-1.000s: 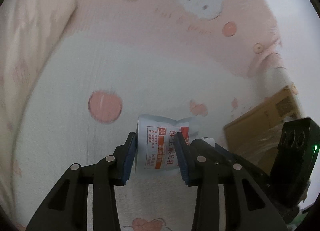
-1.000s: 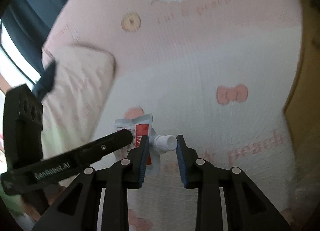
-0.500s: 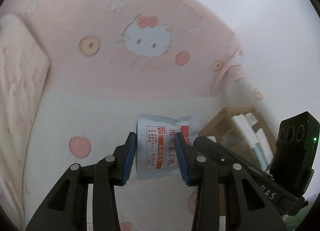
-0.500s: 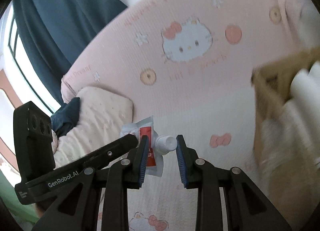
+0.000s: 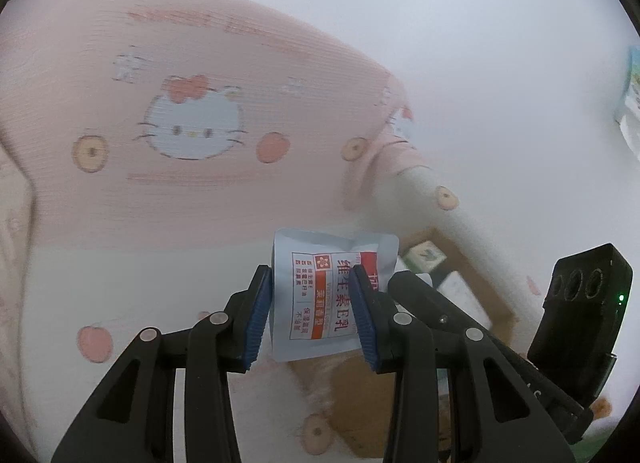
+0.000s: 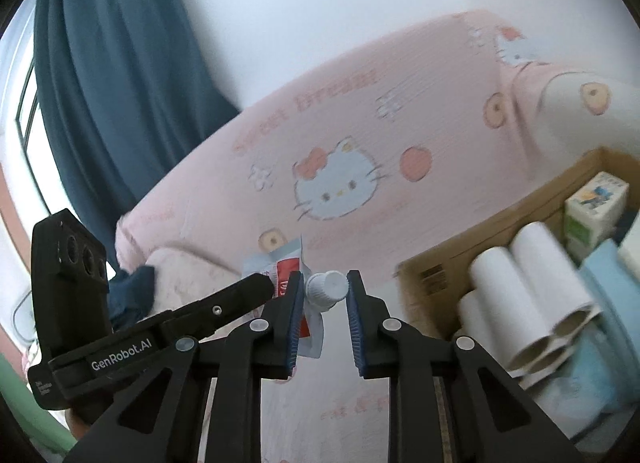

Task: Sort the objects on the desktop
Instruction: 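Lift the pouch with both tools and carry it over the box, then lower the pouch into the box beside the white rolls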

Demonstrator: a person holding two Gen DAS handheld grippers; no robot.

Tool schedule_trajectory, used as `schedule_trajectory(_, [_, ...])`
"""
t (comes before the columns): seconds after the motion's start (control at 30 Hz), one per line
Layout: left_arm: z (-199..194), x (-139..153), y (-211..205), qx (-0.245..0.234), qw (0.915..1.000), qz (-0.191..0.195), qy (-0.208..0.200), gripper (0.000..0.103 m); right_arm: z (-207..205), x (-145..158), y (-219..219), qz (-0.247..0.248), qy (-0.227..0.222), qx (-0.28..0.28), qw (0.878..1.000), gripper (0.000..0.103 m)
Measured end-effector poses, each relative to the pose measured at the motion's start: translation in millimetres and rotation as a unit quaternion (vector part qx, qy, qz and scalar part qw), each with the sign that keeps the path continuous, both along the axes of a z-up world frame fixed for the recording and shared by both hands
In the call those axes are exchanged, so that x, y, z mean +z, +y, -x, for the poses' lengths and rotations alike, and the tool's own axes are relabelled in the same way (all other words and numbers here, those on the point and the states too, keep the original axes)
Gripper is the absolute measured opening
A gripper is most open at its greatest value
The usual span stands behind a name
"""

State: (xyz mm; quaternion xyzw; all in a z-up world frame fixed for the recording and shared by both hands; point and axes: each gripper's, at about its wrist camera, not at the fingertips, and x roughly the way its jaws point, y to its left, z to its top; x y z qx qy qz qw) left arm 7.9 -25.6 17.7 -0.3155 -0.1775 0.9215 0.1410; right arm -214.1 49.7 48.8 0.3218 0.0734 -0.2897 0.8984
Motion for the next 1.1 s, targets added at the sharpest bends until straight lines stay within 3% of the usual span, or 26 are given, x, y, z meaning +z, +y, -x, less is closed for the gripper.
schedule_trajectory(0.37, [30, 4, 65, -0.069, 0.9968, -0.025, -0.034, 0.042, 66, 14, -21, -0.004, 0.034, -0.057, 0.998, 0.018])
schedule_trajectory(0.57, [30, 4, 110, -0.094, 0.9944, 0.002, -0.049, 0.042, 100, 16, -28, -0.024, 0.07, -0.08, 0.994, 0.019])
schedule_trajectory(0.83, [38, -18, 156, -0.112, 0.9882, 0.019, -0.103, 0.041, 128, 4, -45, -0.092, 0.132, -0.099, 0.982, 0.019])
schedule_trajectory(1.1, [43, -46, 178, -0.137, 0.9729, -0.01, -0.186, 0.041, 142, -7, -49, -0.13, 0.209, -0.093, 0.965, 0.019])
